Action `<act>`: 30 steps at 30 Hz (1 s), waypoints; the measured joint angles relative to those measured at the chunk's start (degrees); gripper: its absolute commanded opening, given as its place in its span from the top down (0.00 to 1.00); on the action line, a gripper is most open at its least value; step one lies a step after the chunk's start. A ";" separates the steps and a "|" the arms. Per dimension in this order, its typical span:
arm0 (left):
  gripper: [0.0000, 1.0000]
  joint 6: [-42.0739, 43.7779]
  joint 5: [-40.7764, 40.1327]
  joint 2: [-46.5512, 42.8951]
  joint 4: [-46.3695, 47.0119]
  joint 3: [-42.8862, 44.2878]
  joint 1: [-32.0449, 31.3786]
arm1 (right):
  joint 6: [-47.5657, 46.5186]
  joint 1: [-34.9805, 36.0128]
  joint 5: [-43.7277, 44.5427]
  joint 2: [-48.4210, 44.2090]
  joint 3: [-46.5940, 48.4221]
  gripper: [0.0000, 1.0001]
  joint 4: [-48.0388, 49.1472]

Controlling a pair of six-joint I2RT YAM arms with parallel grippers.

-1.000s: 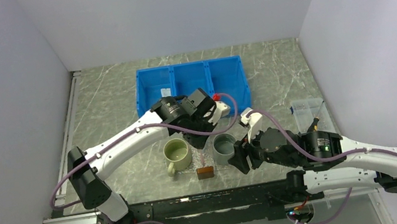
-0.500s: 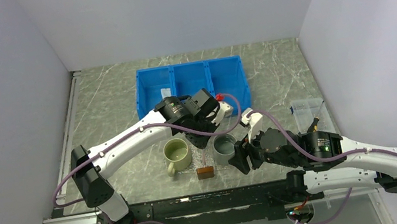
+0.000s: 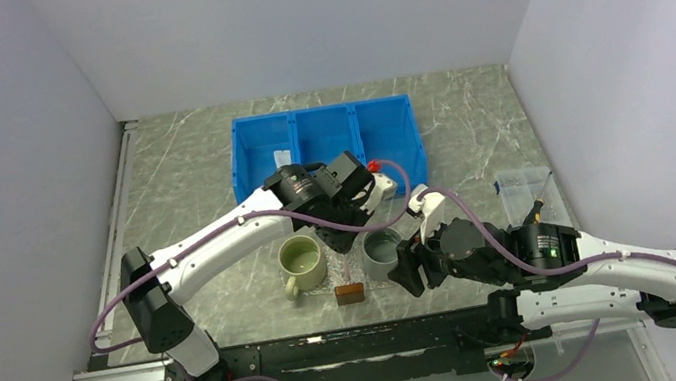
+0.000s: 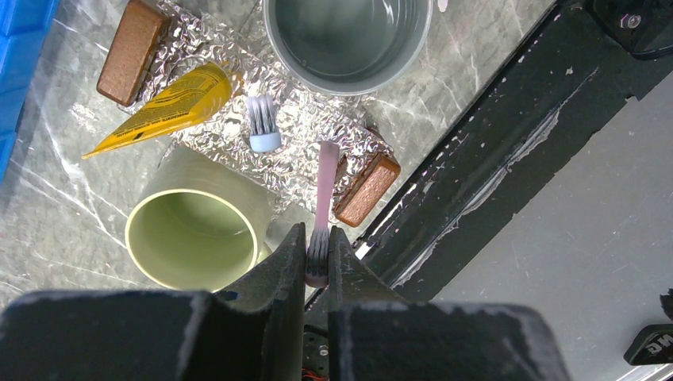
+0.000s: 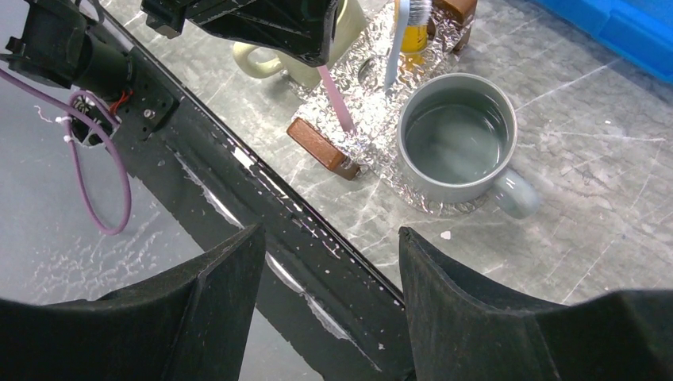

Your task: Prepare toiletry sets of a toothbrush and toothpaste on the tray

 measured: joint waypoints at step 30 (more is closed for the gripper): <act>1.00 -0.20 -1.75 -0.50 -1.33 0.00 -0.04 | -0.02 0.00 -0.04 1.36 0.00 0.35 0.09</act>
